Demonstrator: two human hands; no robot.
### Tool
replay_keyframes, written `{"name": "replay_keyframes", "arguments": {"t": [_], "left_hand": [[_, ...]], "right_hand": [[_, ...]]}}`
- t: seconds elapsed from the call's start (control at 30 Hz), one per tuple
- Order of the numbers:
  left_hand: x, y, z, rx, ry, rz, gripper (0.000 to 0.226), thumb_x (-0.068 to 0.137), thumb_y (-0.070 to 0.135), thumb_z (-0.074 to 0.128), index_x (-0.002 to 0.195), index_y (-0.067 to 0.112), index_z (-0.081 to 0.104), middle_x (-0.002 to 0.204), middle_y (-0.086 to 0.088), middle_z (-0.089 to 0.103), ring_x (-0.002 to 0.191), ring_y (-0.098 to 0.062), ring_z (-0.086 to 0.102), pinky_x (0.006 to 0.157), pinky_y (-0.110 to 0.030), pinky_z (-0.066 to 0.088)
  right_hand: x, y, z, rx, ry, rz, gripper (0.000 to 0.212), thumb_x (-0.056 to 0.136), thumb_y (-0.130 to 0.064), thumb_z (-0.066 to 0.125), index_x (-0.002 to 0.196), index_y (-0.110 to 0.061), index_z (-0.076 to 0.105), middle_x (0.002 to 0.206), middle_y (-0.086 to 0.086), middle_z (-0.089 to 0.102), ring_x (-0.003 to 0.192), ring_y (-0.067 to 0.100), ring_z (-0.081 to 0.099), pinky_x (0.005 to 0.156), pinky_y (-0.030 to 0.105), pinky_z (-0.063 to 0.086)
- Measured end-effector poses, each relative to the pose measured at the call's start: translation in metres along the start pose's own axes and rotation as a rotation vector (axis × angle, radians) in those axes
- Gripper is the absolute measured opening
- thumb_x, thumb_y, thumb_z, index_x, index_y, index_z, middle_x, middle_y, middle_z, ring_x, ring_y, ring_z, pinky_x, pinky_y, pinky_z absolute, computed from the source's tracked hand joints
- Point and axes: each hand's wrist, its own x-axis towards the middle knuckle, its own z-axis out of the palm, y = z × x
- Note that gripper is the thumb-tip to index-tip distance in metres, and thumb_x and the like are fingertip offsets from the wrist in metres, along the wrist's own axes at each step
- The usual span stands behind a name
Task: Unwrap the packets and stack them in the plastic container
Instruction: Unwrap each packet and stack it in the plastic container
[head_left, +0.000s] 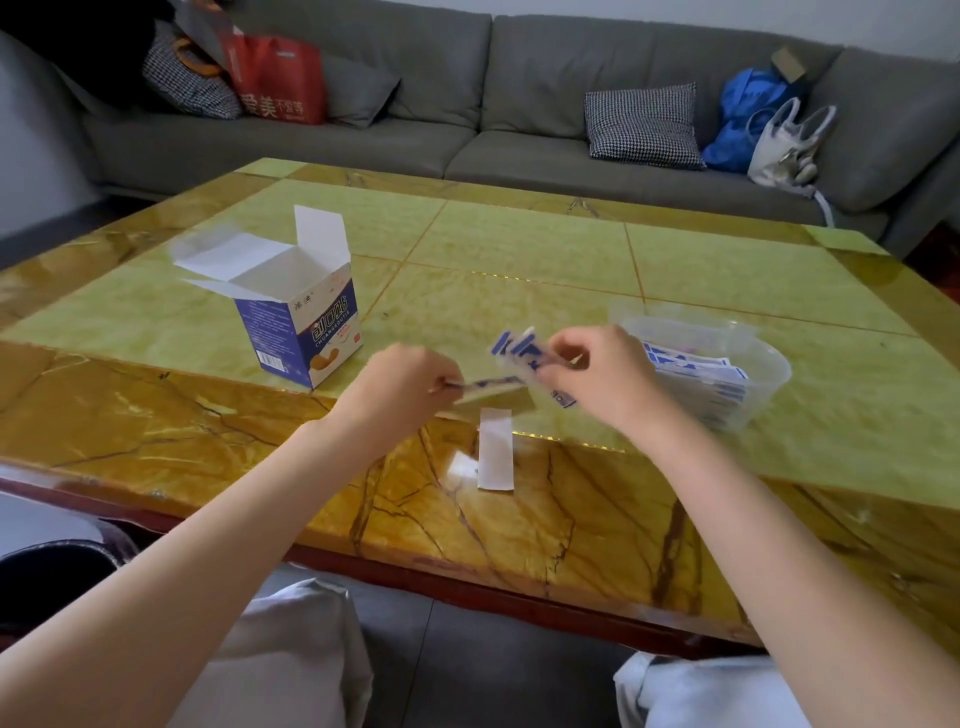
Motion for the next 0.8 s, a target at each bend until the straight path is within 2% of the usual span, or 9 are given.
{"name": "replay_keyframes", "arguments": {"t": [0.07, 0.1, 0.2, 0.3, 0.37, 0.43, 0.57, 0.67, 0.8], "left_hand": [[0.001, -0.005, -0.006, -0.249, 0.153, -0.111, 0.014, 0.085, 0.019, 0.062, 0.086, 0.01, 0.072, 0.074, -0.004, 0.068, 0.066, -0.02, 0.062, 0.055, -0.019, 0.043], [0.002, -0.007, -0.008, -0.391, 0.192, -0.173, 0.011, 0.084, 0.018, 0.064, 0.084, 0.009, 0.071, 0.075, -0.006, 0.068, 0.067, -0.02, 0.064, 0.057, -0.022, 0.049], [0.006, -0.002, -0.014, -0.845, 0.187, -0.359, 0.008, 0.085, 0.016, 0.064, 0.086, 0.009, 0.066, 0.082, -0.007, 0.07, 0.069, -0.012, 0.069, 0.066, -0.023, 0.059], [0.007, 0.006, -0.015, -1.065, 0.157, -0.462, 0.006, 0.085, 0.015, 0.063, 0.087, 0.009, 0.064, 0.076, -0.002, 0.068, 0.053, -0.002, 0.066, 0.057, -0.015, 0.056], [0.007, 0.008, -0.015, -1.087, 0.137, -0.473, 0.004, 0.086, 0.013, 0.063, 0.086, 0.009, 0.062, 0.074, -0.002, 0.066, 0.048, 0.0, 0.063, 0.051, -0.012, 0.054], [0.009, 0.007, -0.013, -1.007, 0.103, -0.46, 0.003, 0.086, 0.013, 0.062, 0.087, 0.011, 0.061, 0.073, -0.002, 0.066, 0.046, 0.001, 0.062, 0.049, -0.012, 0.053], [0.011, 0.009, -0.009, -0.696, -0.017, -0.311, 0.005, 0.087, 0.017, 0.061, 0.084, 0.014, 0.064, 0.072, 0.0, 0.069, 0.051, -0.002, 0.062, 0.055, -0.017, 0.056], [0.01, 0.019, -0.006, -0.67, -0.043, -0.225, 0.005, 0.087, 0.016, 0.061, 0.085, 0.013, 0.065, 0.078, -0.001, 0.07, 0.063, -0.01, 0.066, 0.057, -0.019, 0.056], [0.011, 0.031, 0.001, -0.637, -0.061, -0.136, 0.01, 0.085, 0.011, 0.062, 0.092, 0.005, 0.064, 0.089, -0.007, 0.072, 0.078, -0.019, 0.07, 0.063, -0.032, 0.059]], "right_hand": [[0.002, 0.0, -0.004, 0.154, 0.069, 0.048, 0.005, 0.082, -0.012, 0.066, 0.086, -0.01, 0.068, 0.079, 0.0, 0.063, 0.072, 0.014, 0.054, 0.058, 0.023, 0.039], [0.003, -0.001, -0.005, 0.226, 0.094, 0.064, 0.004, 0.083, -0.011, 0.065, 0.086, -0.01, 0.067, 0.08, 0.002, 0.065, 0.073, 0.015, 0.056, 0.062, 0.024, 0.042], [0.002, -0.003, -0.007, 0.389, 0.136, 0.113, 0.003, 0.084, -0.01, 0.064, 0.086, -0.012, 0.065, 0.087, 0.008, 0.068, 0.077, 0.017, 0.061, 0.069, 0.026, 0.047], [0.002, -0.003, -0.009, 0.522, 0.123, 0.147, 0.01, 0.087, -0.009, 0.061, 0.082, -0.017, 0.062, 0.084, 0.006, 0.066, 0.069, 0.011, 0.058, 0.054, 0.013, 0.041], [0.003, -0.003, -0.011, 0.532, 0.106, 0.132, 0.01, 0.087, -0.01, 0.06, 0.084, -0.019, 0.063, 0.087, 0.003, 0.065, 0.069, 0.007, 0.057, 0.059, 0.015, 0.043], [0.002, -0.004, -0.013, 0.407, 0.116, 0.078, 0.009, 0.087, -0.013, 0.06, 0.094, -0.017, 0.065, 0.095, 0.001, 0.063, 0.076, 0.007, 0.054, 0.072, 0.025, 0.043], [0.0, -0.011, -0.012, 0.268, 0.027, -0.027, 0.011, 0.088, -0.016, 0.059, 0.083, -0.025, 0.061, 0.115, 0.0, 0.057, 0.115, 0.019, 0.048, 0.099, 0.037, 0.038], [-0.004, -0.014, -0.005, 0.468, -0.091, 0.123, 0.012, 0.09, -0.014, 0.056, 0.1, -0.013, 0.063, 0.106, 0.002, 0.065, 0.1, 0.014, 0.059, 0.085, 0.026, 0.048], [-0.005, -0.015, 0.008, 0.665, -0.038, 0.196, 0.008, 0.09, -0.011, 0.057, 0.086, -0.015, 0.062, 0.09, 0.002, 0.068, 0.079, 0.013, 0.064, 0.067, 0.022, 0.053]]}}
